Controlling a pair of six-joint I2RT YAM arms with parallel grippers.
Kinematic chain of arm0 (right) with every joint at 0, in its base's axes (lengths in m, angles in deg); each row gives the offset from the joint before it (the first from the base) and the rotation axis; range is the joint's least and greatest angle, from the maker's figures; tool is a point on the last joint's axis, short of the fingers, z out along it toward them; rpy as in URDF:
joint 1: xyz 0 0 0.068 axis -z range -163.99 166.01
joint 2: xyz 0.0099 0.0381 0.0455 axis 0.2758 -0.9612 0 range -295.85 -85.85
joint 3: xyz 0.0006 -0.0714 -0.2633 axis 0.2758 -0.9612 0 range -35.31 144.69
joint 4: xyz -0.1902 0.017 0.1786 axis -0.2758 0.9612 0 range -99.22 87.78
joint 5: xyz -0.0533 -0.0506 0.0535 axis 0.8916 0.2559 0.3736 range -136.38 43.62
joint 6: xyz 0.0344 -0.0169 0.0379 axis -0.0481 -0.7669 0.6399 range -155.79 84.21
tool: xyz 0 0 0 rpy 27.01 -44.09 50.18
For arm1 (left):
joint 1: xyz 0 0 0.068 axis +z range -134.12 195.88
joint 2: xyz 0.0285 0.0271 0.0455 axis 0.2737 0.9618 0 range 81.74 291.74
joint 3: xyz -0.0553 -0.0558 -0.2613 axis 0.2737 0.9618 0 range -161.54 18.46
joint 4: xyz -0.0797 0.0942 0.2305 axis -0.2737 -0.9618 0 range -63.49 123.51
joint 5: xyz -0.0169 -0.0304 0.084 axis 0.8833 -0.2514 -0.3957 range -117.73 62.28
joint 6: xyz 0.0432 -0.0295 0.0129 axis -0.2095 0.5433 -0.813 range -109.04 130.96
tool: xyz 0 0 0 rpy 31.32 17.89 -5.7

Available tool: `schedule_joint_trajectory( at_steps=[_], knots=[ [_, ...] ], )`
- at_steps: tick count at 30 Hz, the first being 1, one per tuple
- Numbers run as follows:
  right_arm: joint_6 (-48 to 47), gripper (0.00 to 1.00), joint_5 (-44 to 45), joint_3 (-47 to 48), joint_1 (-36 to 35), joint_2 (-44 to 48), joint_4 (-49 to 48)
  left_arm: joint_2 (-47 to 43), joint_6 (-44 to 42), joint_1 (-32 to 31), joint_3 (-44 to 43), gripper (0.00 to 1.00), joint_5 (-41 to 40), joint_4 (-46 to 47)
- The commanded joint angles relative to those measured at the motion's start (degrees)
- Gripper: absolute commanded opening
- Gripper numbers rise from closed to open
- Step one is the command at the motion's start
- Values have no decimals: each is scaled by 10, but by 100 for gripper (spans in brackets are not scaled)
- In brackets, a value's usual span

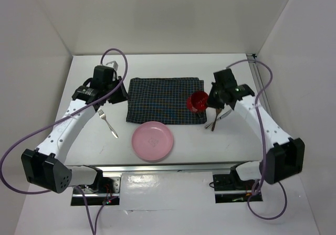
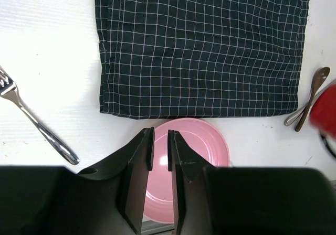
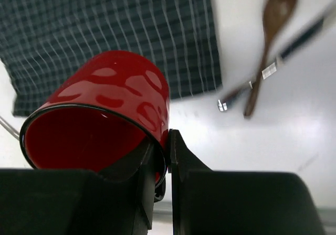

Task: Set the dinner table for one person

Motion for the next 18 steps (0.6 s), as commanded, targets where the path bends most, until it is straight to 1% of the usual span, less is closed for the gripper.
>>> schedule_joint_trajectory(
  at_steps=[1, 2, 3, 4, 5, 6, 7, 8, 9, 10, 14, 16, 18],
  knots=[
    [-39, 0, 29, 115, -3, -91, -36, 4, 10, -3, -11, 34, -4, 14],
    [-56, 0, 29, 141, -3, -151, -43, 10, 10, -3, -11, 34, -10, 8],
    [-56, 0, 29, 169, -3, -182, -43, 10, 10, -3, -19, 34, -10, -2],
    [-56, 0, 38, 231, -3, -212, -43, 18, 10, -3, -26, 34, -19, -12],
    [-61, 0, 53, 260, -3, -241, -43, 18, 10, -3, -33, 34, -35, -22],
    [-61, 0, 58, 292, -3, -299, -35, 26, 10, -3, -41, 34, -46, -34],
    [-61, 0, 58, 353, 3, -325, -25, 33, 10, -3, -56, 34, -56, -57],
    [-61, 0, 66, 386, 8, -354, -16, 33, 10, -3, -62, 34, -64, -65],
    [-61, 0, 72, 416, 8, -404, 4, 33, 5, -3, -62, 35, -76, -73],
    [-61, 0, 78, 466, 8, -425, 9, 33, 4, -3, -69, 35, -76, -80],
    [-67, 0, 91, 548, 13, -504, 29, 18, 17, 3, -41, 38, -61, -81],
    [-67, 0, 91, 562, 20, -529, 30, 11, 17, 9, -25, 39, -61, -74],
    [-67, 0, 91, 562, 32, -535, 30, 11, 17, 9, -5, 39, -72, -74]
  ],
)
